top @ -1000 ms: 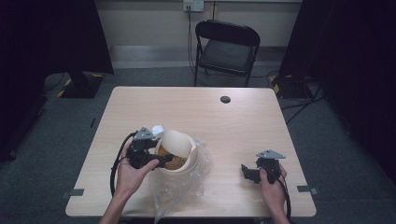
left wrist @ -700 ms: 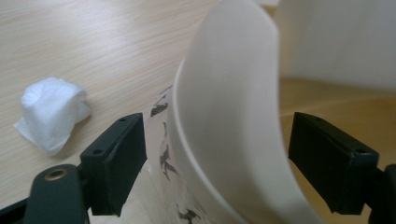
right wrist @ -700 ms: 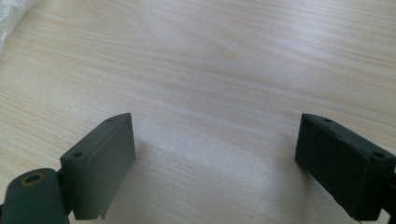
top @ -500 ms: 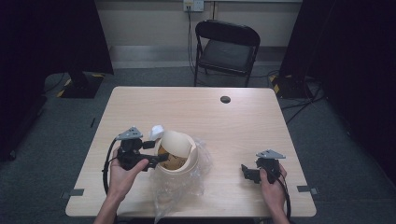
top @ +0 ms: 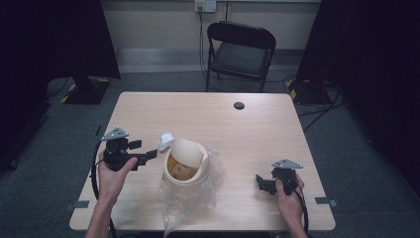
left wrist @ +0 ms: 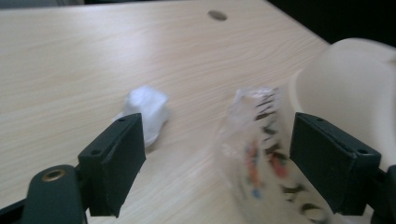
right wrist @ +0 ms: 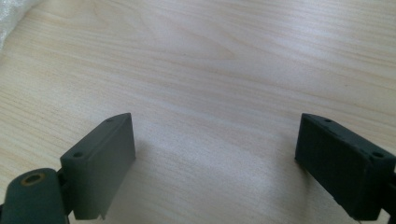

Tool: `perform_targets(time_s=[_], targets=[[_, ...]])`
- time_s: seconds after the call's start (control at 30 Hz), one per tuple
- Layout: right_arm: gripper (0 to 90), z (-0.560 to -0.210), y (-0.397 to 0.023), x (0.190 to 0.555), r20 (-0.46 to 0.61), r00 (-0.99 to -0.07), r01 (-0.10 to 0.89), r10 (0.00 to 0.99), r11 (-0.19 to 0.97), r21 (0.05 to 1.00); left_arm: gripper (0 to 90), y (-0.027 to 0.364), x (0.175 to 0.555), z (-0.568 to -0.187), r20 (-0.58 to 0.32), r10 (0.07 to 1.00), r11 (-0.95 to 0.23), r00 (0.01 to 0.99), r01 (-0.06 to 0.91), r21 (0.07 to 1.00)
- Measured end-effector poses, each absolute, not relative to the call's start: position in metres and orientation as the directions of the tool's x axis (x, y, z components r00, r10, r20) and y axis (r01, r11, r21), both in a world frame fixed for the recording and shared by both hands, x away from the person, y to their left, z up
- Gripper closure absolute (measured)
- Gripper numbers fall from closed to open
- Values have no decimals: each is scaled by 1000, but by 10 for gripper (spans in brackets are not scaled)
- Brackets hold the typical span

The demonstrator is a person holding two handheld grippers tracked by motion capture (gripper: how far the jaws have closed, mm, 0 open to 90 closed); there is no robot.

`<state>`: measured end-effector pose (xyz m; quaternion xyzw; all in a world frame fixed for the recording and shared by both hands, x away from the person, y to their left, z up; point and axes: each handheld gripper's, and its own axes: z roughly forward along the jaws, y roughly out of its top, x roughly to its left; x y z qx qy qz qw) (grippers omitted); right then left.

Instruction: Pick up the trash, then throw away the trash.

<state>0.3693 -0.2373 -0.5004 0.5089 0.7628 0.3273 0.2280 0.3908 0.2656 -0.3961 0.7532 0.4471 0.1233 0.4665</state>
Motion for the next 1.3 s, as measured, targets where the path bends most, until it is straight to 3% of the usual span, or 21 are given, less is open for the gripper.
perform_targets(time_s=[0.57,0.8,1.03,1.23,1.3], targets=[[111,-500,-237,369,-14,-377,628,926,267,731,208,258,454,-442,-193,800,-232,568,589,774],[111,-500,-237,369,-16,-374,628,927,266,732,219,248,485,-466,-163,801,-308,576,631,712],[111,-500,-237,369,-16,-372,629,928,265,731,174,241,506,-479,-167,818,-321,550,678,662],[111,-500,-237,369,-16,-373,629,928,265,731,209,236,511,-487,-142,822,-343,552,678,650],[111,-500,-237,369,-16,-372,629,928,265,731,286,228,510,-484,-80,820,-396,567,663,636]])
